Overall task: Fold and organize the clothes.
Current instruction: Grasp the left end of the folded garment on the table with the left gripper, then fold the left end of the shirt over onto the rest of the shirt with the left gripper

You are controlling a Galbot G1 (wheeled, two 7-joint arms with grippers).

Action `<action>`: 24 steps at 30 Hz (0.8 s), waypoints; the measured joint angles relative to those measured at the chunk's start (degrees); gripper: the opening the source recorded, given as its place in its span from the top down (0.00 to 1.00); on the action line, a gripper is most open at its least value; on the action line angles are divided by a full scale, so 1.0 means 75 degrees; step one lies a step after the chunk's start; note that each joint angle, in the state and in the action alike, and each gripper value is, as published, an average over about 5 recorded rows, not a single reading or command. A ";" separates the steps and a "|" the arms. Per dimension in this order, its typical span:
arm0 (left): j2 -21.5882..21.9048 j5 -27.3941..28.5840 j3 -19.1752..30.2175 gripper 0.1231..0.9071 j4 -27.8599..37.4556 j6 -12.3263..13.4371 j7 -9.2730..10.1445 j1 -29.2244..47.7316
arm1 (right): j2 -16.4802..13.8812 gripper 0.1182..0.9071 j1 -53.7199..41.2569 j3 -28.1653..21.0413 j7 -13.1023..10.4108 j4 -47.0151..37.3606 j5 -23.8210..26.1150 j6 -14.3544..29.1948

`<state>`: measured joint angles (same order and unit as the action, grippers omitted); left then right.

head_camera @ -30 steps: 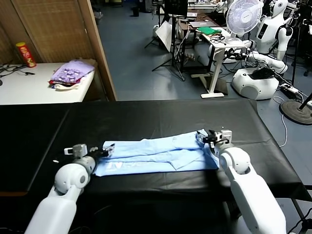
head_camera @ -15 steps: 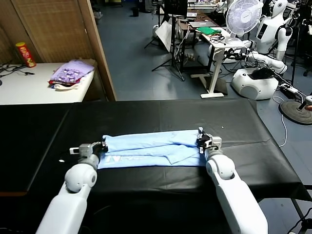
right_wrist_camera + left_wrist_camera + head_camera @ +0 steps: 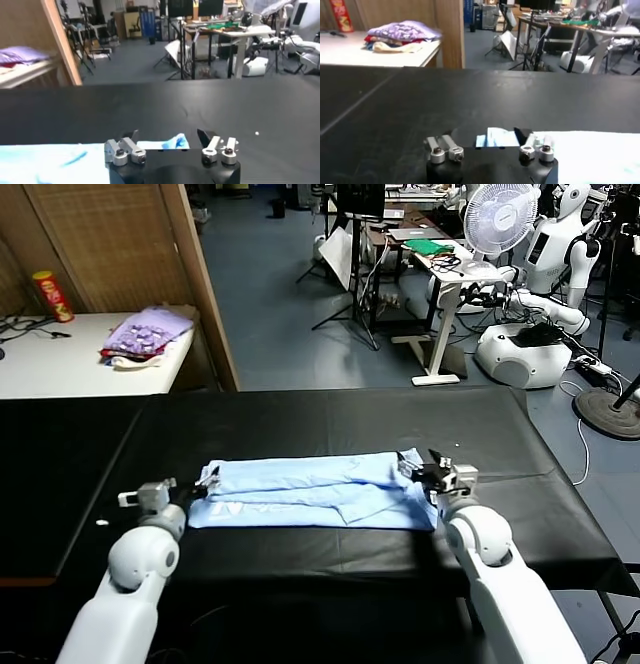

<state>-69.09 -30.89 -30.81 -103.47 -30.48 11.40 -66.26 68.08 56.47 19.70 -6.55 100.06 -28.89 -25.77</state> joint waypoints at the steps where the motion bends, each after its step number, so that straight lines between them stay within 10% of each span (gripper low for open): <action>1: -0.0056 -0.0015 -0.0061 0.14 -0.0018 0.0003 -0.0011 -0.0087 | -0.0001 0.14 0.0012 -0.0008 -0.0001 0.0063 -0.0002 -0.0003; 7: -0.0363 -0.0013 -0.0235 0.26 -0.0007 0.0059 -0.0155 -0.0387 | -0.0013 0.14 0.0024 -0.0050 -0.0005 0.0304 -0.0002 -0.0040; 17: -0.0700 0.0605 -0.0100 0.92 -0.0045 0.0188 -0.0239 -0.0515 | -0.0043 0.14 0.0073 0.0028 -0.0027 0.0593 0.0024 -0.0048; 24: -0.0260 0.2009 -0.0188 0.95 -0.0133 0.0553 -0.0364 -0.0667 | -0.0031 0.14 0.0094 0.0142 -0.0172 0.0794 0.0023 -0.0160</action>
<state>-71.04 -15.82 -32.22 -104.47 -26.33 8.68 -71.26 67.85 57.18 20.77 -7.84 106.02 -28.71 -26.97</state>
